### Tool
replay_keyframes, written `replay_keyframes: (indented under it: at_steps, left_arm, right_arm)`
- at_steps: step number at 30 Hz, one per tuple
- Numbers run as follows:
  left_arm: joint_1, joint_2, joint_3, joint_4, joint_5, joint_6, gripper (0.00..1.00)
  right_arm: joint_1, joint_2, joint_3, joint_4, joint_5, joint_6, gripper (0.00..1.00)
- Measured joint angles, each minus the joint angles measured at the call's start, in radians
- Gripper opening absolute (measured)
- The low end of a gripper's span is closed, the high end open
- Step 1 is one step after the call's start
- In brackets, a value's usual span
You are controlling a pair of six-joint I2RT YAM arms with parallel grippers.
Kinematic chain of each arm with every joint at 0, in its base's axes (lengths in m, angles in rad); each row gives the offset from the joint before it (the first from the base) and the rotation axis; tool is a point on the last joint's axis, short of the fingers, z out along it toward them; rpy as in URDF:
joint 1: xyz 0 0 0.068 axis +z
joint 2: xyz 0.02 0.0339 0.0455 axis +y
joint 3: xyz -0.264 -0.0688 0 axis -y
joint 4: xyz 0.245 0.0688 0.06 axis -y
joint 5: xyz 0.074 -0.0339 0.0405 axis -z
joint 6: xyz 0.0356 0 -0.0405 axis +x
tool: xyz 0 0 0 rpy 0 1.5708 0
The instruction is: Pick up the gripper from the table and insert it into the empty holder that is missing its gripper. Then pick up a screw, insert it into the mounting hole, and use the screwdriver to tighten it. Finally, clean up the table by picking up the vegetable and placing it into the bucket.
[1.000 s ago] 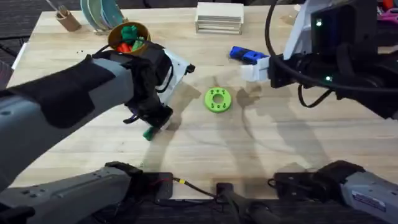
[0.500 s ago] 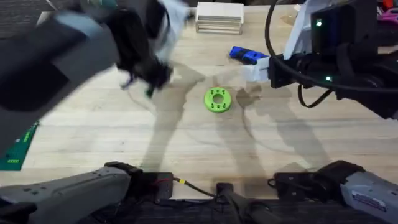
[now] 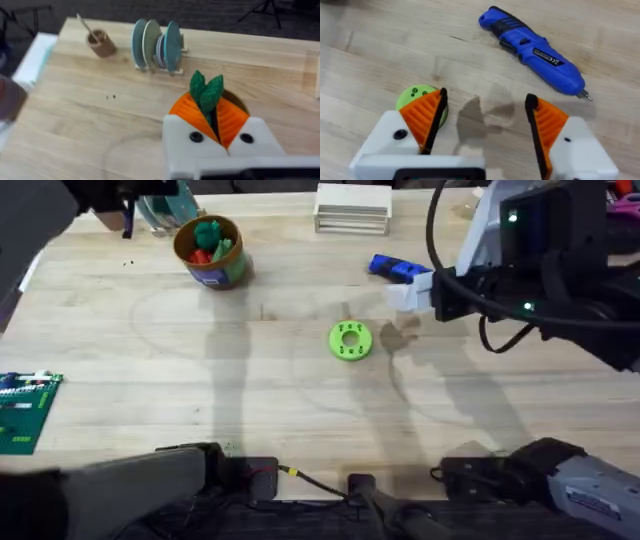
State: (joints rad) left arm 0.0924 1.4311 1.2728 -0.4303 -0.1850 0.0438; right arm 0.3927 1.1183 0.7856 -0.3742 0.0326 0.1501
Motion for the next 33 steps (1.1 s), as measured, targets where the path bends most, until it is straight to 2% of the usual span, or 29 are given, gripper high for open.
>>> replay_keyframes:
  at_steps: [2, 10, 13, 19, 20, 22, 24, 25, 26, 27, 33]
  left_arm:
    - [0.013, 0.036, 0.000, 0.000, 0.000, -0.074, 0.015]
    - [0.006, 0.222, 0.000, -0.008, 0.002, -0.341, 0.015]
    - [0.007, 0.245, 0.000, -0.012, -0.004, -0.394, 0.015]
    - [0.007, 0.245, 0.000, -0.023, -0.049, -0.433, 0.032]
    - [0.007, 0.245, 0.000, -0.024, -0.052, -0.436, 0.138]
    - [0.007, 0.245, 0.000, -0.024, -0.052, -0.442, 0.440]
    - [0.007, 0.244, 0.000, -0.023, -0.052, -0.445, 0.789]
    - [0.007, 0.244, 0.000, -0.023, -0.052, -0.445, 0.905]
    - [0.007, 0.243, 0.000, -0.024, -0.051, -0.446, 0.972]
    - [0.007, 0.240, 0.000, -0.026, -0.051, -0.443, 0.987]
    - [-0.012, 0.148, 0.000, -0.045, -0.051, -0.359, 0.994]
  right_arm:
    - [0.000, 0.000, 0.000, 0.000, 0.000, 0.000, 0.993]
    - [0.000, 0.000, 0.000, 0.003, 0.000, 0.000, 0.991]
    - [0.000, 0.000, 0.000, 0.001, 0.000, 0.000, 0.992]
    - [0.000, 0.000, 0.000, 0.000, 0.000, 0.000, 0.992]
    - [0.000, 0.000, 0.000, 0.000, 0.000, 0.000, 0.991]
    - [0.000, 0.000, 0.000, 0.000, 0.000, 0.000, 0.991]
    - [0.000, 0.000, 0.000, 0.000, 0.000, 0.000, 0.992]
    - [0.000, 0.000, 0.000, 0.000, 0.000, 0.000, 0.992]
    - [0.000, 0.000, 0.000, 0.000, 0.000, 0.000, 0.991]
    - [0.000, 0.000, 0.000, 0.000, 0.000, 0.000, 0.992]
    - [0.000, -0.008, 0.003, -0.055, 0.000, 0.000, 0.991]
